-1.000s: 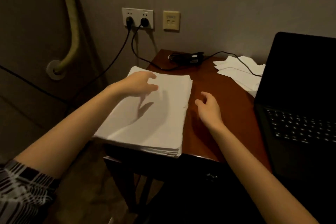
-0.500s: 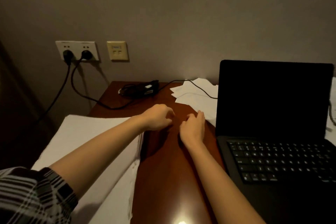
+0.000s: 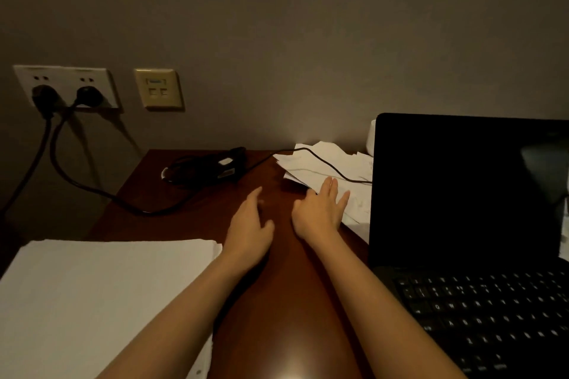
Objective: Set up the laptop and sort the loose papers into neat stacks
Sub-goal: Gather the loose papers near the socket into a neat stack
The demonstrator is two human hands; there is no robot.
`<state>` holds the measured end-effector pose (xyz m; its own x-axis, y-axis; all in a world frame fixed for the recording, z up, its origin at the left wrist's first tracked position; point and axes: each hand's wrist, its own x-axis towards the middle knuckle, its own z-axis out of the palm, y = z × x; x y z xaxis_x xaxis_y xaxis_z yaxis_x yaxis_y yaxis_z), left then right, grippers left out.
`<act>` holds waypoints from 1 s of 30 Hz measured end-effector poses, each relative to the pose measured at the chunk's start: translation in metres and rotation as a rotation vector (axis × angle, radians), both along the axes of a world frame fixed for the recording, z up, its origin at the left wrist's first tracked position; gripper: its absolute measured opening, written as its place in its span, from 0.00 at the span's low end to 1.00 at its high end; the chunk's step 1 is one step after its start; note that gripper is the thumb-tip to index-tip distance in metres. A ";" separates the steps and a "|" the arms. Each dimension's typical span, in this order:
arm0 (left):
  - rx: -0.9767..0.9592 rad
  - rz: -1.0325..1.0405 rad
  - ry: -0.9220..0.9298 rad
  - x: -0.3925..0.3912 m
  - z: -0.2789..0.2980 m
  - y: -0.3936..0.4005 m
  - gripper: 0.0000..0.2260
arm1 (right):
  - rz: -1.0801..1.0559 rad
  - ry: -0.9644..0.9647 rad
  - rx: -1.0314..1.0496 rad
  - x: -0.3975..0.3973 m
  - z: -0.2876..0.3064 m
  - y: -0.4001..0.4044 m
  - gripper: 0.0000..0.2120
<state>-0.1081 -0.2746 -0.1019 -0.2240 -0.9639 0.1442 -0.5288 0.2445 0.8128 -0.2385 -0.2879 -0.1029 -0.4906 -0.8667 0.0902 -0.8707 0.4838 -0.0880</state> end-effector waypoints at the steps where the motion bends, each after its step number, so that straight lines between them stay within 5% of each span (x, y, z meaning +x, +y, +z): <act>1: 0.015 0.026 0.036 0.001 0.000 -0.002 0.30 | 0.003 -0.003 0.003 -0.002 0.000 -0.004 0.22; 11: 0.032 0.100 0.355 0.005 -0.003 -0.013 0.26 | 0.201 0.151 -0.024 0.005 0.012 0.003 0.14; 18: -0.044 0.268 0.756 0.012 0.014 -0.010 0.22 | 0.481 0.243 0.041 0.045 0.035 0.028 0.11; 26: -0.251 0.273 0.913 0.050 0.062 -0.022 0.17 | 0.526 0.022 -0.026 0.047 0.101 0.077 0.20; 30: -0.356 0.269 0.944 0.082 0.083 -0.030 0.17 | 0.527 -0.242 -0.337 0.037 0.122 0.086 0.25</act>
<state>-0.0260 -0.3043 -0.0193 0.3431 -0.8327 0.4346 0.2119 0.5194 0.8279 -0.2018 -0.2017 0.0188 -0.0499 -0.9396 0.3385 -0.9198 -0.0889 -0.3823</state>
